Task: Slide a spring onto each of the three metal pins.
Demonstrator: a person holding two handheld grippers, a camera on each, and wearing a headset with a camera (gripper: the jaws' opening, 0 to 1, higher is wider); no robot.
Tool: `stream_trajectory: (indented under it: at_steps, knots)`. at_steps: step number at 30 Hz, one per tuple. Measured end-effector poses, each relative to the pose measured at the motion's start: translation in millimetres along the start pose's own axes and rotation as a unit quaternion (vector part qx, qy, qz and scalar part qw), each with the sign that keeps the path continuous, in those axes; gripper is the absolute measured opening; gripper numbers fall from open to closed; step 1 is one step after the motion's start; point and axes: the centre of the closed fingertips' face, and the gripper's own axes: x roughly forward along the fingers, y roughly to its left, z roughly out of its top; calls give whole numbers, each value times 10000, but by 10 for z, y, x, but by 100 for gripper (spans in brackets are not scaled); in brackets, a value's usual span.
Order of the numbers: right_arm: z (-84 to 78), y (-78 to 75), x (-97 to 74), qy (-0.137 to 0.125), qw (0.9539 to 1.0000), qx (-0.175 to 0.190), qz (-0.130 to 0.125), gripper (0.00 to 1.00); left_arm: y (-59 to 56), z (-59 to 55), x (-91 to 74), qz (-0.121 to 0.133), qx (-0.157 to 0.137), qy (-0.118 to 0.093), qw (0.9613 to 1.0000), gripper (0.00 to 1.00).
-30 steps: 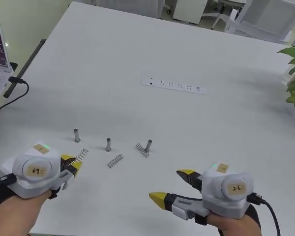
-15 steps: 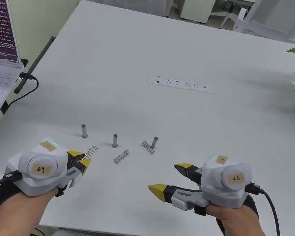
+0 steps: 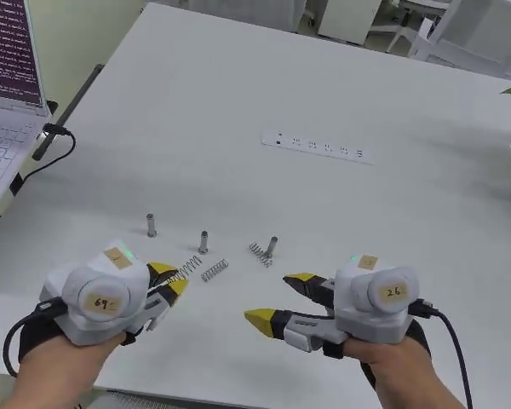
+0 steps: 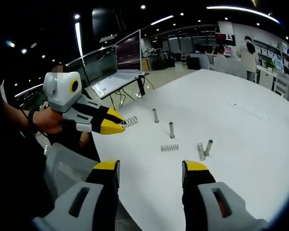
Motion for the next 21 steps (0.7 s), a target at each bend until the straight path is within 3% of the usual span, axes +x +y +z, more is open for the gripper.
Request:
stream_trajectory:
  at_steps: [8, 16, 21]
  knots:
    - [137, 120, 77, -237, 9990, 186, 326, 37, -198, 105, -4, -241, 297, -54, 9993, 2]
    - [201, 221, 155, -361, 9962, 465, 645, 34, -455, 197, -11, -499, 704, -93, 9962, 2]
    - [224, 336, 173, -445, 9897, 898, 1019, 27, -561, 240, -2, -622, 853, -115, 9943, 2]
